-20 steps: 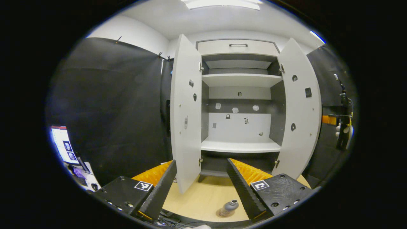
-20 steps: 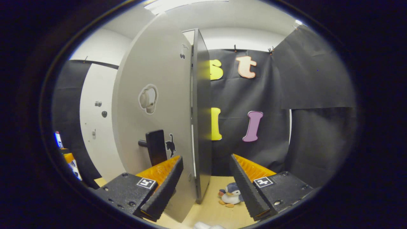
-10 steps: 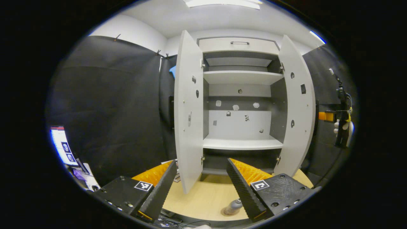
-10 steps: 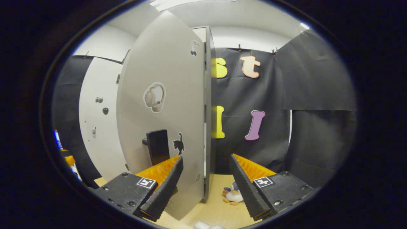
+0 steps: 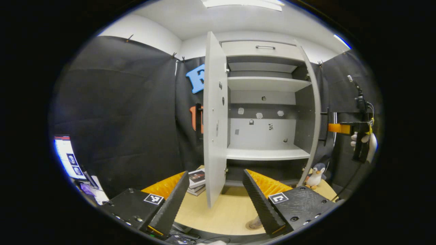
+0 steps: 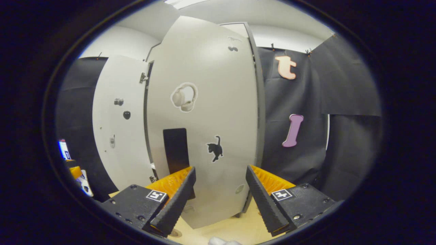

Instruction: Grasp the bottle in the cabinet with the left hand and place it on the coaster, then close the right door with the right hand and the left door with the left hand.

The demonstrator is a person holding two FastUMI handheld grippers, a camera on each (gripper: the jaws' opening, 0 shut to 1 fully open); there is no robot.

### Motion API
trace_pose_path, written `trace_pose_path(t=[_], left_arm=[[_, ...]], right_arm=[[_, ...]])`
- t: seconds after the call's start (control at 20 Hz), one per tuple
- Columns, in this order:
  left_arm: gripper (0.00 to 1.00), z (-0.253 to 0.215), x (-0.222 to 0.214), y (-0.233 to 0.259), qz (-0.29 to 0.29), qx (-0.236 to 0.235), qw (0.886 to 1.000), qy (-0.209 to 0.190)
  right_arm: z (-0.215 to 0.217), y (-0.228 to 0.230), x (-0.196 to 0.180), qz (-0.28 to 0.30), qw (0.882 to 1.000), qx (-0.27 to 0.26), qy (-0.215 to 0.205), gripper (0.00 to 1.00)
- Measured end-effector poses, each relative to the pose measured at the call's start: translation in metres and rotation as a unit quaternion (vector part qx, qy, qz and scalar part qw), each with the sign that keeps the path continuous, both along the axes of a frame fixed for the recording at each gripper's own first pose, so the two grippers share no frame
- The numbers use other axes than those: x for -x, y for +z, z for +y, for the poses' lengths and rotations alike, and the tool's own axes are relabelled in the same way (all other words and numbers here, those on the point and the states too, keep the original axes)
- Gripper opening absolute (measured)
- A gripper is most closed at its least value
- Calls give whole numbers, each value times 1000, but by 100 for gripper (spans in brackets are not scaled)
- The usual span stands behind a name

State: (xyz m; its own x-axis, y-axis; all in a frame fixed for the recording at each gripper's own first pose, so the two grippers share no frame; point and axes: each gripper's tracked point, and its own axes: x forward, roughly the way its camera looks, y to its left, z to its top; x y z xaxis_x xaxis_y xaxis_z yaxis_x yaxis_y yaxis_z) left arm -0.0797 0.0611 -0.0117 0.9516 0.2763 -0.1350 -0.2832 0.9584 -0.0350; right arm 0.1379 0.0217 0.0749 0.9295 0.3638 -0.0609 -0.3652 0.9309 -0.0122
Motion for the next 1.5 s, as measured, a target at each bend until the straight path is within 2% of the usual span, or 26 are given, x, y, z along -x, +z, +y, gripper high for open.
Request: trace_pose_path(t=[0.2, 0.3, 0.5, 0.6, 0.85, 0.9, 1.15, 1.2, 1.25, 1.4, 1.45, 1.5], left_arm=[[96, 25, 7, 3, -1, -6, 1000, 13], [100, 36, 8, 4, -3, -6, 1000, 18], [100, 58, 6, 4, -3, -9, 1000, 23], [96, 73, 3, 4, -1, -15, 1000, 23], [96, 129, -19, 5, -4, -34, 999, 34], [100, 141, -27, 5, -6, -38, 999, 34], [98, 200, -86, 6, -13, -50, 998, 31], [96, 204, -101, 8, -14, -52, 998, 27], [100, 207, -116, 11, -18, -56, 998, 20], [96, 205, -157, 23, -36, -50, 998, -3], [100, 202, -167, 28, -42, -46, 998, -10], [96, 199, -175, 34, -49, -47, 998, -15]], right_arm=[[38, 10, 3, -21, 1000, 1, 18, 97], [49, 13, 7, -30, 999, 4, 23, 96], [60, 16, 15, -42, 999, 6, 21, 96], [64, 15, 21, -44, 999, 10, 20, 97], [71, -3, 39, -36, 999, 21, 10, 97], [70, -8, 42, -31, 999, 23, 5, 98], [65, -28, 65, -7, 1000, 17, -24, 98], [62, -32, 70, -1, 999, 17, -31, 98], [59, -37, 76, 5, 999, 16, -39, 98], [47, -50, 90, 22, 998, 18, -63, 98], [43, -53, 94, 27, 997, 17, -70, 97], [39, -56, 97, 31, 997, 15, -76, 98]])
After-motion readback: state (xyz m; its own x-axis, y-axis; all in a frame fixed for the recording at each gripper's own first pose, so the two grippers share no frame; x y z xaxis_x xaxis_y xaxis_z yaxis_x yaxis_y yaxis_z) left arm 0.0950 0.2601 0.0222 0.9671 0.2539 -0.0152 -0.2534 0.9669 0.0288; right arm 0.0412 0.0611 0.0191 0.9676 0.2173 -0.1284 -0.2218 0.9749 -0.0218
